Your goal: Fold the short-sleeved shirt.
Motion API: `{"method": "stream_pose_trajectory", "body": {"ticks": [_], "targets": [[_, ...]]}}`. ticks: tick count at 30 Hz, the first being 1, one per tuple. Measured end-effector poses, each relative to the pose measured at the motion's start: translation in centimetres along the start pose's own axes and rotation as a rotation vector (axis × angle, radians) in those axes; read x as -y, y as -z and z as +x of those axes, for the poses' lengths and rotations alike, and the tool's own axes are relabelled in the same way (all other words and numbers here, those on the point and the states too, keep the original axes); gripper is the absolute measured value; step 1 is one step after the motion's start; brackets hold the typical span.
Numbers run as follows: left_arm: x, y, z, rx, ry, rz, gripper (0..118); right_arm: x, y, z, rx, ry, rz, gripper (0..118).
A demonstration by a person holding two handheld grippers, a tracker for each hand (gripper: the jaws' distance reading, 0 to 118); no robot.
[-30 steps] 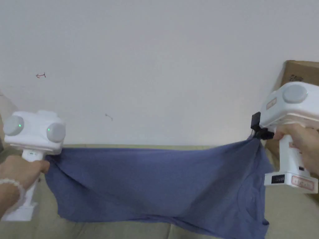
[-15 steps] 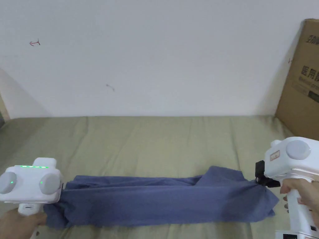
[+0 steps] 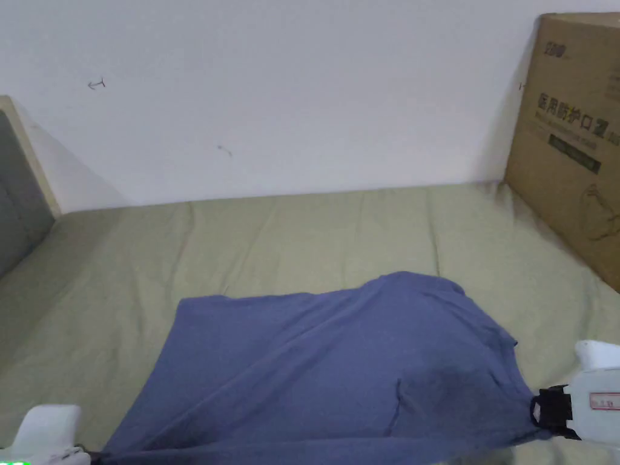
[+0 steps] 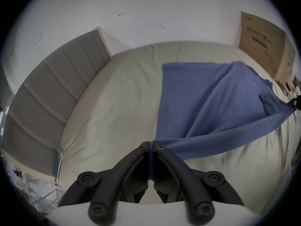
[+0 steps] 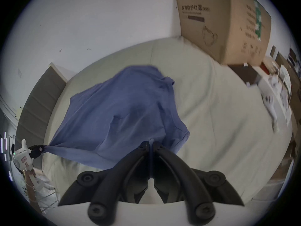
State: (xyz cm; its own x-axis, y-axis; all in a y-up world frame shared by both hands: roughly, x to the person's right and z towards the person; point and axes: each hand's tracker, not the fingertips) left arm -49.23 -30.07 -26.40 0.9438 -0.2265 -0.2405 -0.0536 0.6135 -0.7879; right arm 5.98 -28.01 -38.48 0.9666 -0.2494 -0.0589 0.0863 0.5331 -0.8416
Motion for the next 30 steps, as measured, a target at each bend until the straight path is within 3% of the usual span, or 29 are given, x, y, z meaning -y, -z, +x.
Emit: {"method": "stream_pose_trajectory", "body": {"ticks": [6, 8, 12, 15, 17, 18, 19, 20, 21, 25, 26, 27, 29, 30], "targets": [[7.9, -5.5, -1.3, 0.012, -0.031, -0.028, 3, 9.4, -4.3, 3.6, -0.007, 0.065, -0.013, 3], [9.1, -6.2, -2.0, 0.0, -0.068, -0.01, 3, 11.4, -5.3, 4.2, -0.012, 0.049, -0.023, 3], [10.7, -6.6, -2.0, 0.016, -0.102, -0.027, 3, 13.6, -6.1, 4.6, -0.024, 0.127, -0.02, 3], [11.4, -6.8, -1.3, 0.0, -0.092, -0.012, 6, 13.9, -5.7, 3.9, -0.009, 0.103, -0.011, 3], [11.5, -6.8, -1.2, -0.03, -0.095, -0.019, 32, 13.8, -5.7, 3.3, -0.009, 0.074, 0.004, 4], [11.7, -6.8, -1.4, -0.025, -0.111, -0.026, 53, 13.7, -5.7, 3.1, -0.009, 0.055, -0.001, 7], [11.8, -7.1, -1.9, -0.01, -0.145, -0.035, 84, 13.8, -5.8, 2.8, 0.005, 0.039, 0.003, 29], [12.0, -7.6, -2.4, 0.014, -0.186, -0.037, 97, 13.8, -5.9, 2.6, 0.017, 0.013, 0.008, 58], [12.1, -8.2, -2.8, 0.038, -0.225, -0.021, 100, 13.9, -6.2, 2.6, 0.034, -0.008, 0.009, 81], [12.7, -11.4, -3.9, 0.129, -0.336, 0.029, 96, 14.8, -8.6, 1.9, 0.024, -0.034, 0.081, 83], [13.0, -12.1, -3.9, 0.145, -0.345, 0.044, 90, 15.2, -9.2, 1.7, -0.004, -0.028, 0.098, 80], [13.3, -12.6, -3.7, 0.149, -0.349, 0.056, 74, 15.7, -9.6, 1.4, -0.016, -0.017, 0.111, 69], [14.1, -13.0, -2.8, 0.113, -0.323, 0.048, 11, 17.0, -10.0, 0.8, 0.013, 0.012, 0.143, 9], [14.7, -12.6, -2.3, 0.082, -0.287, 0.026, 0, 17.6, -9.7, 0.5, 0.017, 0.007, 0.127, 2]]}}
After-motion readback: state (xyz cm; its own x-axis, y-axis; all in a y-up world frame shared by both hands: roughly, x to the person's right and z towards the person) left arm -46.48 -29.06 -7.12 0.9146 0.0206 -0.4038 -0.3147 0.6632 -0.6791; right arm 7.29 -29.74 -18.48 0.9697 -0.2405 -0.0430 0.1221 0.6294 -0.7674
